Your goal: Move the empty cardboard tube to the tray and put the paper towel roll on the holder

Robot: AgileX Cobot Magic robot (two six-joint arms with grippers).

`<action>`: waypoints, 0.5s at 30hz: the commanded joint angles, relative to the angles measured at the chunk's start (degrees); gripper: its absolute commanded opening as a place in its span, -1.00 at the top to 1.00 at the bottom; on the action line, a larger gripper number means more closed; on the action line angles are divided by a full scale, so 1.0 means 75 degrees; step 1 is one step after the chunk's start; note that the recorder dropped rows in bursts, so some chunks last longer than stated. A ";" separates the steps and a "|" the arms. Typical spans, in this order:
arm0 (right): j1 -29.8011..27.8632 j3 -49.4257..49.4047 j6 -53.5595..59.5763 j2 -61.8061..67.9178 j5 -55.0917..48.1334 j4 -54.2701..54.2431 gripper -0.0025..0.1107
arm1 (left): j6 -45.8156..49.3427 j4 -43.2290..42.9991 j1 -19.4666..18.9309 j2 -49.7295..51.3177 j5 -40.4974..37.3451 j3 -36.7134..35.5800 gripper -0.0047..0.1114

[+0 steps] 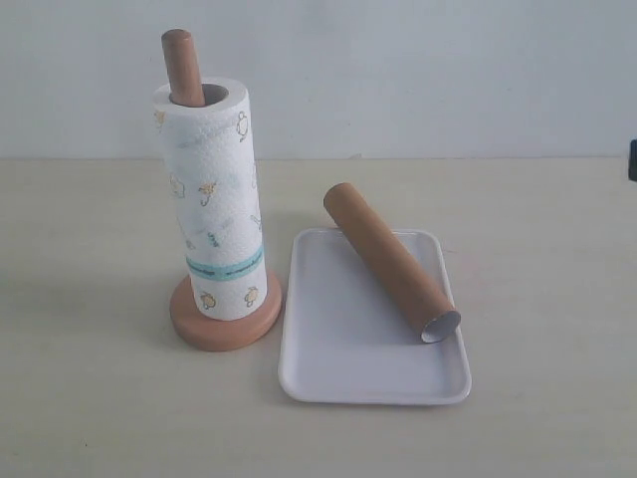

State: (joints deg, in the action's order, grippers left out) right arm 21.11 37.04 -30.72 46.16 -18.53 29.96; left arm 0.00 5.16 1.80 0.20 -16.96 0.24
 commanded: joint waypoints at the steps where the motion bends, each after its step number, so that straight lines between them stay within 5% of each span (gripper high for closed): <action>1: 0.0006 0.0009 -0.0035 -0.1225 0.0008 0.0078 0.79 | 0.0000 -0.0003 -0.0028 -0.0026 0.0033 -0.0032 0.85; 4: -0.0163 0.0009 -0.0020 -0.2348 0.0008 0.0159 0.79 | 0.0000 -0.0003 -0.0028 -0.0026 0.0033 -0.0032 0.85; 10: -0.2624 -0.0918 -0.0089 -0.4664 0.0020 -0.0354 0.79 | 0.0000 -0.0003 -0.0028 -0.0026 0.0033 -0.0032 0.85; 15: -0.3112 -0.1456 -0.0089 -0.5227 0.0008 -0.0695 0.79 | 0.0000 -0.0003 -0.0028 -0.0026 0.0033 -0.0032 0.85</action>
State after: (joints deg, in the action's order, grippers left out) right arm -1.06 27.83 -31.32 8.45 -18.57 26.32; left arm 0.00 5.16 1.80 0.20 -16.96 0.24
